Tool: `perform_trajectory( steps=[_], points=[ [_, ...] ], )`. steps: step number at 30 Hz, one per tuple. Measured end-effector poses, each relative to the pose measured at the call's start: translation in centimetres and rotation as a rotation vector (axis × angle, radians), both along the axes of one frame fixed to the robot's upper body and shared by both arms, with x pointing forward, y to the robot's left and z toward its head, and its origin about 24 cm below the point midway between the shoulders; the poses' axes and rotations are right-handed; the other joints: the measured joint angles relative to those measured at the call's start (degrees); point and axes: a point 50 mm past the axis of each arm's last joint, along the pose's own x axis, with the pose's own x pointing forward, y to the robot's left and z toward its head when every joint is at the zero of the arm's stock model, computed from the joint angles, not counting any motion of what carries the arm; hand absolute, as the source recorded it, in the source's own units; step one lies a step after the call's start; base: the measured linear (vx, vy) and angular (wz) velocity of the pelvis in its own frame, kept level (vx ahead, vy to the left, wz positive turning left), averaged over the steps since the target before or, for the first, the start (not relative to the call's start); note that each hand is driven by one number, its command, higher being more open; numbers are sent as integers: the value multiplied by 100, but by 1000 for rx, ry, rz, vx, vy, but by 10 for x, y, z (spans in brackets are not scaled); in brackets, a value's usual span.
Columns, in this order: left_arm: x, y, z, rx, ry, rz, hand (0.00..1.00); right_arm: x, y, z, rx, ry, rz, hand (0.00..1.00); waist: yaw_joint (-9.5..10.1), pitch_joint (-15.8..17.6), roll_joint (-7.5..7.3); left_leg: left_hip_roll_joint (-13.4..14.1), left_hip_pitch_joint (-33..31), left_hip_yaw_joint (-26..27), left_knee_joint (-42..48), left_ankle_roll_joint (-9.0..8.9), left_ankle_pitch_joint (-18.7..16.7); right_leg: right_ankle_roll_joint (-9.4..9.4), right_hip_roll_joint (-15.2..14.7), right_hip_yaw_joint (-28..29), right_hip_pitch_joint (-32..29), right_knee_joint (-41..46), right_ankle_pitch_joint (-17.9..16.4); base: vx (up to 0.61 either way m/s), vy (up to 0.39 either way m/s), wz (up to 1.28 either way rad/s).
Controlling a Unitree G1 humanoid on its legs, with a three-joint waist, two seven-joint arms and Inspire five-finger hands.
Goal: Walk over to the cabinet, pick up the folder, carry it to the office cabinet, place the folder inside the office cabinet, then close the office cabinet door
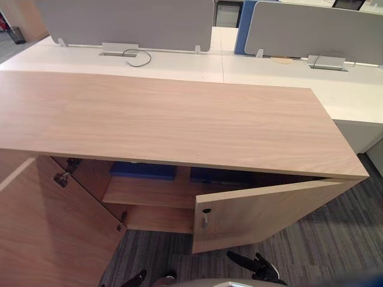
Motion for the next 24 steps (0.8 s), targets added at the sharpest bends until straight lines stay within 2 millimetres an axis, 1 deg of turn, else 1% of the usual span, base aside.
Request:
perform_trajectory(
  steps=[1, 2, 3, 4, 5, 6, 7, 8, 9, 10, 11, 12, 13, 14, 15, 16, 17, 18, 19, 20, 21, 22, 24],
  points=[
    [6, 3, 3, 14, -16, -71, 100, 0, 2, 0, -2, 3, 19, 100, 14, 48, -39, 67, -8, -9, -31, -71, 31, -20, 76, -67, 27, -15, 5, 1, -173, 34],
    [9, 2, 3, 16, -21, -109, 100, 1, 2, 0, -5, 2, 31, 100, 10, 83, -54, 70, -17, -2, -31, -112, 52, -26, 97, -113, 47, -17, 8, -18, -154, 38],
    [16, 5, 5, 29, -26, -186, 100, 2, 3, 0, -17, 3, 69, 100, -16, 161, -104, 93, -80, 240, -5, -155, 126, -34, 94, -227, 84, -9, 6, -22, -101, 35],
    [18, 6, 6, 35, -27, -212, 100, 2, 3, 0, -16, 4, 71, 100, -22, 183, -120, 91, -135, 508, 20, -109, 168, -42, 73, -269, 82, 2, 10, -51, -65, 45],
    [23, 7, 8, 48, -36, -250, 100, 4, 3, 0, -19, -1, 73, 100, -49, 257, -123, 175, -339, 1570, 189, 233, 161, -83, 35, -410, 75, 39, 15, -56, 6, 32],
    [26, 7, 9, 54, -45, -257, 100, 6, 3, 0, -23, -4, 83, 100, -68, 304, -134, 298, -484, 2293, 459, 380, 76, -122, 10, -470, 58, 82, 6, -73, 39, 45],
    [33, 6, 11, 56, -67, -279, 100, 8, 2, 1, -36, -8, 114, 100, -101, 386, -86, 705, -861, 3718, 1335, 736, -162, -157, 0, -605, 63, 130, -23, -68, 71, 56],
    [34, 3, 10, 51, -63, -315, 100, 9, -6, 2, -60, -11, 128, 100, -126, 412, 58, 1008, -1120, 4645, 1947, 843, -274, -101, 1, -773, 114, 212, -91, -55, 94, 71],
    [36, 2, 10, 53, -63, -340, 100, 8, -10, 2, -71, -6, 131, 100, -162, 435, 125, 1024, -1175, 4895, 2055, 878, -313, -43, -24, -867, 139, 257, -156, -32, 141, 96],
    [40, 3, 12, 61, -65, -406, 100, 3, -15, 1, -77, 18, 119, 100, -178, 442, 111, 753, -1165, 4848, 1815, 871, -258, 1, -195, -1034, 106, 393, -295, 34, 215, 115],
    [45, 5, 13, 73, -65, -471, 100, -5, -12, -2, -56, 44, 90, 100, -212, 386, -29, 352, -1096, 4797, 1208, 975, 5, -13, -405, -1106, 21, 351, -315, 60, 224, 112],
    [48, 6, 14, 80, -66, -496, 100, -6, -11, -3, -48, 49, 73, 100, -258, 365, -106, 232, -1059, 4938, 1030, 1010, -21, -3, -522, -1110, -17, 277, -294, 94, 224, 104],
    [47, 5, 13, 76, -56, -515, 100, -6, -11, -3, -35, 41, 35, 100, -305, 371, -86, 378, -1097, 5594, 1501, 1172, -271, 114, -682, -1331, 8, 316, -258, 132, 177, 96],
    [44, 1, 8, 56, -33, -524, 100, -6, -21, -1, -42, 33, -12, 100, -327, 398, 61, 280, -1059, 5550, 1475, 1075, -358, 204, -744, -1526, 140, 408, -295, 150, 170, 95],
    [44, 0, 8, 54, -28, -535, 100, -8, -22, -2, -41, 37, -33, 100, -344, 399, 50, 118, -974, 5449, 1260, 1135, -282, 145, -817, -1608, 179, 405, -275, 188, 165, 97],
    [45, 1, 8, 62, -21, -564, 100, -14, -21, -3, -29, 48, -73, 100, -357, 365, -34, -243, -662, 5322, 523, 1190, 58, -4, -977, -1690, 248, 366, -192, 194, 152, 89],
    [45, -2, 7, 56, -18, -587, 100, -15, -23, -3, -22, 47, -105, 100, -362, 325, 22, -454, -295, 5120, -395, 1225, 522, -192, -975, -1686, 253, 357, -71, 200, 136, 88],
    [45, -4, 7, 52, -18, -601, 100, -16, -24, -3, -23, 45, -115, 100, -381, 302, 81, -495, -147, 5014, -789, 1217, 732, -190, -918, -1679, 242, 328, -74, 173, 85, 92],
    [47, -7, 7, 45, -19, -623, 100, -14, -24, -2, -21, 37, -131, 100, -476, 288, 144, -549, -28, 4759, -1177, 1210, 956, -160, -783, -1719, 233, 187, -85, 106, 22, 96],
    [47, -6, 6, 40, -10, -641, 100, -14, -24, -2, -20, 34, -131, 100, -527, 283, 119, -613, -24, 4582, -1177, 1195, 972, -149, -748, -1906, 260, 106, -77, 82, -10, 95],
    [46, -6, 6, 36, -8, -644, 100, -14, -24, -2, -20, 36, -130, 100, -543, 261, 118, -638, -19, 4501, -1178, 1185, 980, -74, -722, -2003, 325, 105, -35, 59, -40, 63],
    [47, -6, 6, 34, -9, -647, 100, -14, -24, -2, -19, 36, -131, 100, -547, 262, 125, -641, -14, 4443, -1179, 1182, 982, -18, -711, -2045, 362, 105, -7, 58, -53, 44],
    [47, -7, 6, 26, -13, -653, 100, -14, -24, -2, -19, 39, -129, 100, -569, 257, 133, -619, 12, 4287, -1180, 1160, 996, 19, -645, -2210, 473, 112, 18, 48, -75, 40]
  ],
)
